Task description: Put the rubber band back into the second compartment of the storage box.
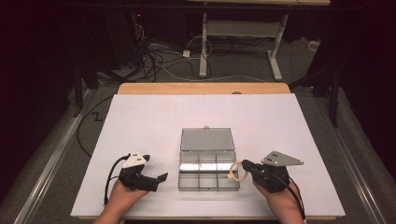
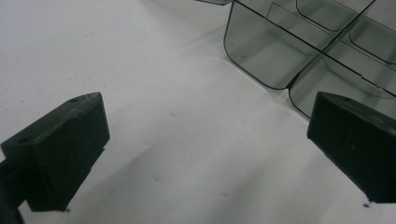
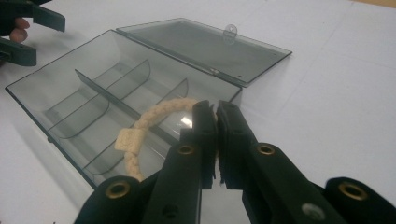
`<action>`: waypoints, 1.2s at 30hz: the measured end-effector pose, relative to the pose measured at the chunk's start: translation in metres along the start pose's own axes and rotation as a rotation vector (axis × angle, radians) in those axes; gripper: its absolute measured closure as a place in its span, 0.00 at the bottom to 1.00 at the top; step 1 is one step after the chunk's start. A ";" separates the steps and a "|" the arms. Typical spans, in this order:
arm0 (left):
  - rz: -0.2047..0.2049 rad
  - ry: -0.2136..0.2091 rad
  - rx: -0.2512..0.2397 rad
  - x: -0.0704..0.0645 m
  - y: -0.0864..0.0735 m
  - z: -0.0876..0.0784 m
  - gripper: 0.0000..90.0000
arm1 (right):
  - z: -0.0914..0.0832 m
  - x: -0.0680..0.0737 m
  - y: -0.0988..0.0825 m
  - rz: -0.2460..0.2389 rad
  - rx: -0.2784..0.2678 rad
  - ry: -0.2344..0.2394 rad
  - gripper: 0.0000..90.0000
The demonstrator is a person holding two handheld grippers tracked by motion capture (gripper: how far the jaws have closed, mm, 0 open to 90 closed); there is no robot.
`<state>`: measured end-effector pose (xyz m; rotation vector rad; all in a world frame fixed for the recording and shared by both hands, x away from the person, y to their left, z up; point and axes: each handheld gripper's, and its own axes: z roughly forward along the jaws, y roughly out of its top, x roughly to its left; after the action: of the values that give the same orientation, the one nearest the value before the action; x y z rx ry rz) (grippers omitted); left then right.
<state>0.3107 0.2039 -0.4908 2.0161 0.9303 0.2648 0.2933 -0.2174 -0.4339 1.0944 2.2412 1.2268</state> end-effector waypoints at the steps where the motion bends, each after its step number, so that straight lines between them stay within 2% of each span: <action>1: 0.001 0.000 0.000 0.000 0.000 0.000 0.00 | 0.002 0.001 0.001 -0.001 0.001 0.003 0.97; 14: 0.003 -0.004 -0.001 0.000 0.000 0.000 0.00 | 0.025 0.015 0.010 -0.028 0.020 0.031 0.97; 23: 0.002 -0.006 -0.003 0.000 0.000 0.000 0.00 | 0.038 0.019 0.015 -0.030 0.034 0.034 0.97; 36: 0.001 -0.012 -0.004 0.000 0.000 0.000 0.00 | 0.060 0.027 0.032 -0.047 0.057 0.032 0.97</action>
<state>0.3105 0.2043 -0.4907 2.0127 0.9210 0.2545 0.3282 -0.1536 -0.4390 1.0431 2.3252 1.1766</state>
